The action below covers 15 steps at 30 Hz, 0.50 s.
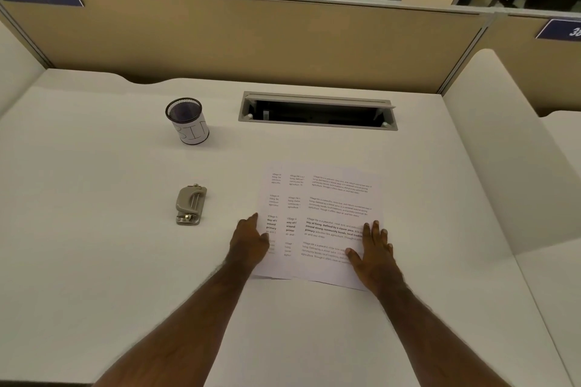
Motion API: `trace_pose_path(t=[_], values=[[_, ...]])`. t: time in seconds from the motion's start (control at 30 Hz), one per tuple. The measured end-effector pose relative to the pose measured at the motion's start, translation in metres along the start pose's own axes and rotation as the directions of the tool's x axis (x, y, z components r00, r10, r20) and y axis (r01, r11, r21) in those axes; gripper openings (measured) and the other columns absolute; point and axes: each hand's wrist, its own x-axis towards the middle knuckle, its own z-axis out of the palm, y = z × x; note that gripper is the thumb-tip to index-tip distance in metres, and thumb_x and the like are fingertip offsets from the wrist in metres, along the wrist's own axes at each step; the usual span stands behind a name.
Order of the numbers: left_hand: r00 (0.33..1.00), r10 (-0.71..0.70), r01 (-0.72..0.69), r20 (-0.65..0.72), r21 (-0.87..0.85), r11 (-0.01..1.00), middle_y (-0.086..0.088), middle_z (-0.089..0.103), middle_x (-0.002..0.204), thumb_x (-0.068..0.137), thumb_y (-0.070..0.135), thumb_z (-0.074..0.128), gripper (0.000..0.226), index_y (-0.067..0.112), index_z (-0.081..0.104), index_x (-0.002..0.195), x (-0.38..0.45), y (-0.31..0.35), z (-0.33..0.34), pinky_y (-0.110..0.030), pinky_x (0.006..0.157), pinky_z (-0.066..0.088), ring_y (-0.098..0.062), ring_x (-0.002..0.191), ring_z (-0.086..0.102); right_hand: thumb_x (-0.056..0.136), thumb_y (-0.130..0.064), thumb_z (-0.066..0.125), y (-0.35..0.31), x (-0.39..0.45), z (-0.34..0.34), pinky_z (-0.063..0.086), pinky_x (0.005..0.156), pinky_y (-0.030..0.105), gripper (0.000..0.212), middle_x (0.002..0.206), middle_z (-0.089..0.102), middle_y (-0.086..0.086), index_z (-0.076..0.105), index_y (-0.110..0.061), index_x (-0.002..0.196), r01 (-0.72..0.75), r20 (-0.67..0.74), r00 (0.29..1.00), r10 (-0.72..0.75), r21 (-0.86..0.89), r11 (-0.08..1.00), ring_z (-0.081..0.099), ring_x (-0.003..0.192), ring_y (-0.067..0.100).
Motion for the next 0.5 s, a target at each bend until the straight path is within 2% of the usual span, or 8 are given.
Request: trace_pose_path(t=[0.17, 0.27, 0.33, 0.4, 0.5], values=[[0.999, 0.036, -0.034, 0.017, -0.089, 0.995, -0.011, 0.07, 0.112, 0.085, 0.012, 0.06, 0.031, 0.012, 0.065, 0.116, 0.001, 0.003, 0.005, -0.023, 0.074, 0.048, -0.029, 0.098, 0.066, 0.097, -0.042, 0.044, -0.01, 0.001, 0.004, 0.004, 0.122, 0.042, 0.078, 0.163, -0.01, 0.005, -0.003, -0.013, 0.153, 0.064, 0.016, 0.998, -0.065, 0.043, 0.997, -0.008, 0.15, 0.025], [0.999, 0.026, -0.024, 0.019, -0.096, 0.995, -0.012, 0.07, 0.11, 0.085, 0.016, 0.062, 0.033, 0.011, 0.065, 0.118, 0.001, 0.005, 0.008, -0.026, 0.078, 0.048, -0.025, 0.09, 0.065, 0.097, -0.043, 0.044, -0.018, 0.001, 0.008, 0.003, 0.122, 0.04, 0.079, 0.163, -0.01, 0.003, -0.004, -0.015, 0.153, 0.091, 0.027, 0.995, -0.093, 0.081, 0.993, -0.009, 0.15, 0.022], [0.999, 0.013, -0.009, 0.032, -0.139, 0.99, -0.01, 0.071, 0.109, 0.085, 0.016, 0.064, 0.035, 0.013, 0.063, 0.119, 0.0, 0.006, 0.011, -0.023, 0.076, 0.045, -0.018, 0.083, 0.06, 0.097, -0.043, 0.044, -0.024, 0.001, 0.009, 0.002, 0.122, 0.038, 0.079, 0.163, -0.01, 0.002, -0.003, -0.015, 0.153, 0.104, 0.034, 0.994, -0.109, 0.107, 0.989, -0.009, 0.15, 0.021], [0.998, -0.019, 0.033, 0.06, -0.23, 0.973, -0.009, 0.07, 0.112, 0.085, 0.016, 0.065, 0.038, 0.014, 0.058, 0.122, -0.001, 0.006, 0.013, -0.026, 0.079, 0.048, -0.018, 0.088, 0.061, 0.097, -0.044, 0.044, -0.03, 0.001, 0.011, 0.002, 0.121, 0.037, 0.079, 0.163, -0.01, 0.001, -0.003, -0.016, 0.153, 0.113, 0.045, 0.992, -0.12, 0.136, 0.984, -0.009, 0.15, 0.02], [0.992, -0.05, 0.093, 0.117, -0.403, 0.911, -0.011, 0.065, 0.12, 0.087, 0.006, 0.061, 0.037, 0.01, 0.053, 0.122, -0.001, 0.003, 0.014, -0.039, 0.089, 0.053, -0.026, 0.104, 0.063, 0.097, -0.046, 0.043, -0.034, 0.001, 0.012, 0.005, 0.121, 0.037, 0.079, 0.163, -0.009, -0.002, -0.004, -0.019, 0.153, 0.118, 0.091, 0.987, -0.134, 0.162, 0.98, -0.007, 0.15, 0.017]])
